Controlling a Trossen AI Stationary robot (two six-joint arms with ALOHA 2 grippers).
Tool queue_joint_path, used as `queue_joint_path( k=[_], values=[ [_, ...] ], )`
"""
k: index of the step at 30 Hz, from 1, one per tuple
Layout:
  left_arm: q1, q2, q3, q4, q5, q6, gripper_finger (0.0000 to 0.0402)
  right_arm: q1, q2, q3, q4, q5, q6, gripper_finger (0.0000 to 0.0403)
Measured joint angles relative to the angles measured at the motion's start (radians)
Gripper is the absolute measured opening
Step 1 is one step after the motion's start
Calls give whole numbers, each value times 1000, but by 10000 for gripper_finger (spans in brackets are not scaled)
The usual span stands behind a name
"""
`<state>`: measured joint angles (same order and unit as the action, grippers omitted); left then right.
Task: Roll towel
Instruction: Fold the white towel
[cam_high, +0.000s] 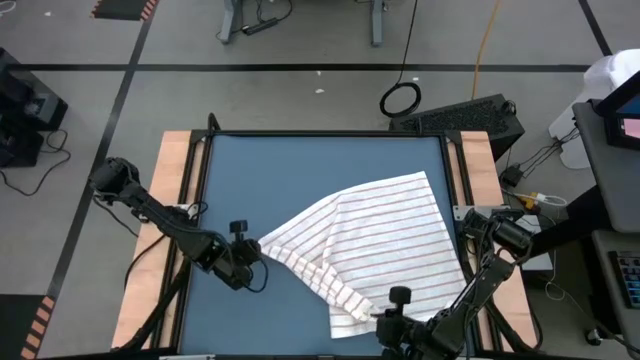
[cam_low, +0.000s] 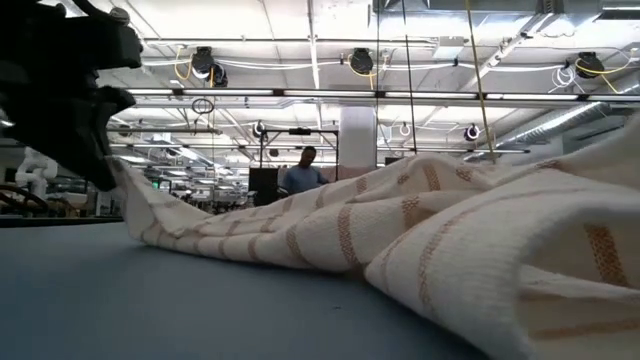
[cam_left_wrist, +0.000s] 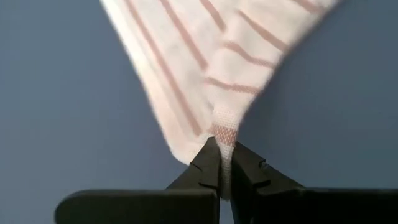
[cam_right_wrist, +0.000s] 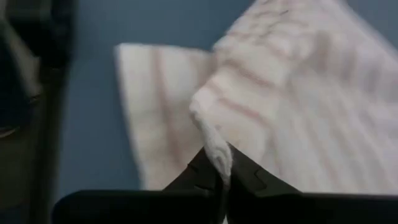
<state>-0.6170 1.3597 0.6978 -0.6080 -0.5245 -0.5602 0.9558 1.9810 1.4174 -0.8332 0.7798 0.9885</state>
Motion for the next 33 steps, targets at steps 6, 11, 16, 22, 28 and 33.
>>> queue_joint_path(
  k=[6, 11, 16, 22, 28, 33],
  values=[
    [69, -28, 71, 5, -401, 207, 12, -63, -112, 1, -369, 198, 176, 2],
    [231, -113, 153, 185, -530, 612, 12, -186, -263, 1, -640, 348, 242, 1],
    [463, -245, 231, 492, -256, 1074, 11, -344, -455, 1, -693, 492, 99, 1],
    [794, -317, 472, 535, 25, 1289, 11, -570, -721, 1, -584, 719, -230, 0],
    [1059, -274, 728, 536, 248, 1307, 11, -802, -928, 67, -240, 745, -680, 0],
    [1155, -220, 875, 537, 343, 1299, 11, -918, -986, 95, 408, 320, -1271, 0]
  ],
)
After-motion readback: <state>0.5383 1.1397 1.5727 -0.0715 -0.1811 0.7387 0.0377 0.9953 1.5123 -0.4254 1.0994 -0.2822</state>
